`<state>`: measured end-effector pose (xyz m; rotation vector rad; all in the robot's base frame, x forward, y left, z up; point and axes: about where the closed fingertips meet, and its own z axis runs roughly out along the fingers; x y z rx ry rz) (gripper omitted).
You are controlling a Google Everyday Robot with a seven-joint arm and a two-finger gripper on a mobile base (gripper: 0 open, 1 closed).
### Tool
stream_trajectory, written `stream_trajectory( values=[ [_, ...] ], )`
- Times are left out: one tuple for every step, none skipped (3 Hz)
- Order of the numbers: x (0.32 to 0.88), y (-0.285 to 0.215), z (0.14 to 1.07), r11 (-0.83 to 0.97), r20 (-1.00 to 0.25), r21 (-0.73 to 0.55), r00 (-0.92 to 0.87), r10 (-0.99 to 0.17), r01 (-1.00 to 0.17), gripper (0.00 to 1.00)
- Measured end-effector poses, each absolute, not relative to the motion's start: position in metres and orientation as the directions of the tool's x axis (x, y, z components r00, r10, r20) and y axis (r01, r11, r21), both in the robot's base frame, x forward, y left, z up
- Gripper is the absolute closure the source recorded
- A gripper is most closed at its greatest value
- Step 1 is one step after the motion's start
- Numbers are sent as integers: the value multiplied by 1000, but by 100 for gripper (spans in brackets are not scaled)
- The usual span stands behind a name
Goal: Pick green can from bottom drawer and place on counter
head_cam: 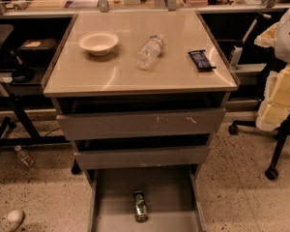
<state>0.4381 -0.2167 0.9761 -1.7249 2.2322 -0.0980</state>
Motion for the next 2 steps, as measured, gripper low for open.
stream_trajectory(
  values=[
    [438, -217, 976, 270, -207, -245, -222, -953, -931, 0],
    [437, -213, 967, 270, -205, -238, -224, -953, -933, 0]
  ],
)
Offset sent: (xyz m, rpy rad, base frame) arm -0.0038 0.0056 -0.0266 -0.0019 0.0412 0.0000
